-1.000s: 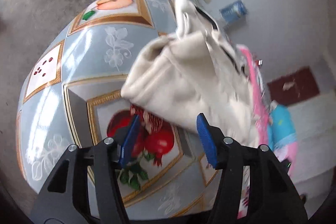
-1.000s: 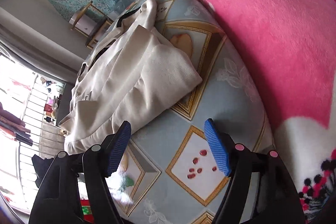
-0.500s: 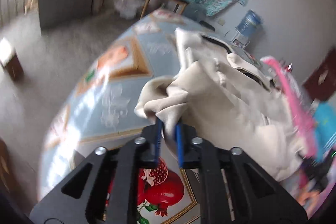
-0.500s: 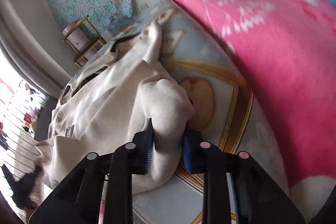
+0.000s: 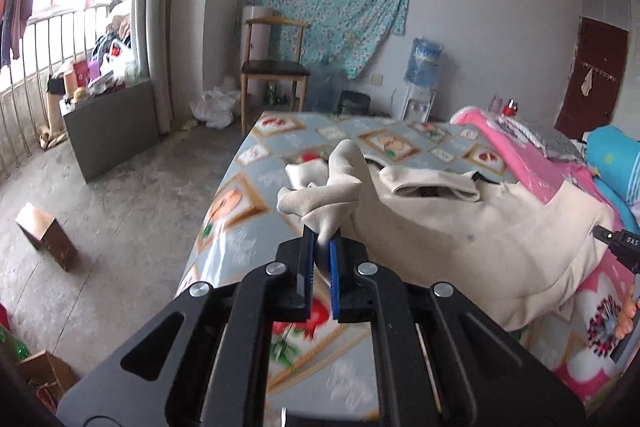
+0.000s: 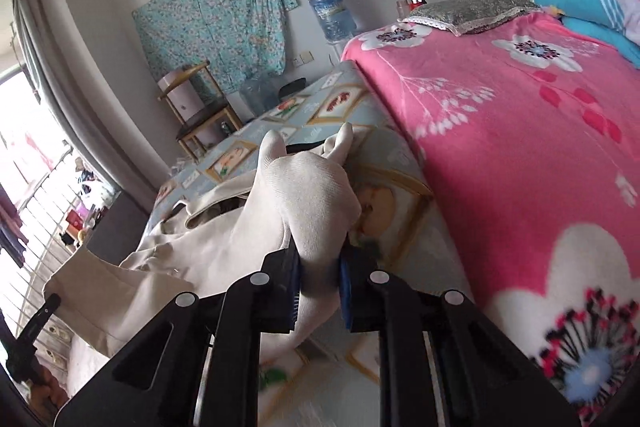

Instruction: Fold large clothes

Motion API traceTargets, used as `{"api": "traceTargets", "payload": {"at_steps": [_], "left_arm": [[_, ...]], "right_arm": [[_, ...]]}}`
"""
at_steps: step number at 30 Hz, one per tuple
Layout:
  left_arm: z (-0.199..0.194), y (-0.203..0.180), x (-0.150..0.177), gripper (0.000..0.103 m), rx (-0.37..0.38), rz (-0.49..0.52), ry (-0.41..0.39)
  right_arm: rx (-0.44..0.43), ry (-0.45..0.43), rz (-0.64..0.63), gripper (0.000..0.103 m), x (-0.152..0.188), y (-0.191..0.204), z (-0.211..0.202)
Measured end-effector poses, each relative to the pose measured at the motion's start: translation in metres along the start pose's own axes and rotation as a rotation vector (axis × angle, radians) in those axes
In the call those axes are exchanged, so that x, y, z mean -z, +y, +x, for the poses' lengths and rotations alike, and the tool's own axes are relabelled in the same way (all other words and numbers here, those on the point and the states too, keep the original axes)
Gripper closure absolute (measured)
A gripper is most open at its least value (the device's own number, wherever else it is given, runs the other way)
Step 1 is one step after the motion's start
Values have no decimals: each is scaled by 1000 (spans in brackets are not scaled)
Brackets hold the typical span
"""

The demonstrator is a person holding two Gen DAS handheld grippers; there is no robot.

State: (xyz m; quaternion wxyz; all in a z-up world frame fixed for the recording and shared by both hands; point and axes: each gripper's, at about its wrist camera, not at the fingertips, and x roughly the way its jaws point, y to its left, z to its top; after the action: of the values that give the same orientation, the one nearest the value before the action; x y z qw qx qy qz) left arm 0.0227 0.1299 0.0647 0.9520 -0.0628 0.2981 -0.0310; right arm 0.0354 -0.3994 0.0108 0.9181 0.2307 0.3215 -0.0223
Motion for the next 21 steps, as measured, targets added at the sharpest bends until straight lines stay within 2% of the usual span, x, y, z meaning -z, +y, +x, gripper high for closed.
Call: {"api": "traceTargets", "payload": {"at_steps": [2,4,6,8,9,10,11,13,16,18,20,21], "left_arm": [[0,18,25,95,5,-46,78],[17,39,56,86,16,-102,206],[36,56,84,79,11,-158,320],[42,71,105,73,-22,-194,392],[36,78,109,73,-45,-208,387],[28,81,110,69,-56,-211,371],[20,86,108,66,-65,-212,346],[6,93,102,63,-90,-210,295],[10,89,85,63,-76,-182,273],[22,75,79,63,-54,-149,283],[38,53,73,63,-27,-87,320],[50,42,70,63,-31,-44,337]], "right_arm": [[4,57,-9,85,21,-12,-5],[-1,149,5,76,39,-34,6],[8,296,49,72,53,-59,26],[1,343,98,68,54,-75,26],[-10,334,115,64,52,-79,18],[-13,309,112,60,45,-79,5],[11,273,89,59,39,-76,-7],[93,188,36,49,26,-68,-31],[46,152,-12,49,13,-45,-38],[-22,178,-80,49,12,-16,-26],[-129,269,-184,49,22,26,2],[-188,349,-255,49,33,53,23]]}}
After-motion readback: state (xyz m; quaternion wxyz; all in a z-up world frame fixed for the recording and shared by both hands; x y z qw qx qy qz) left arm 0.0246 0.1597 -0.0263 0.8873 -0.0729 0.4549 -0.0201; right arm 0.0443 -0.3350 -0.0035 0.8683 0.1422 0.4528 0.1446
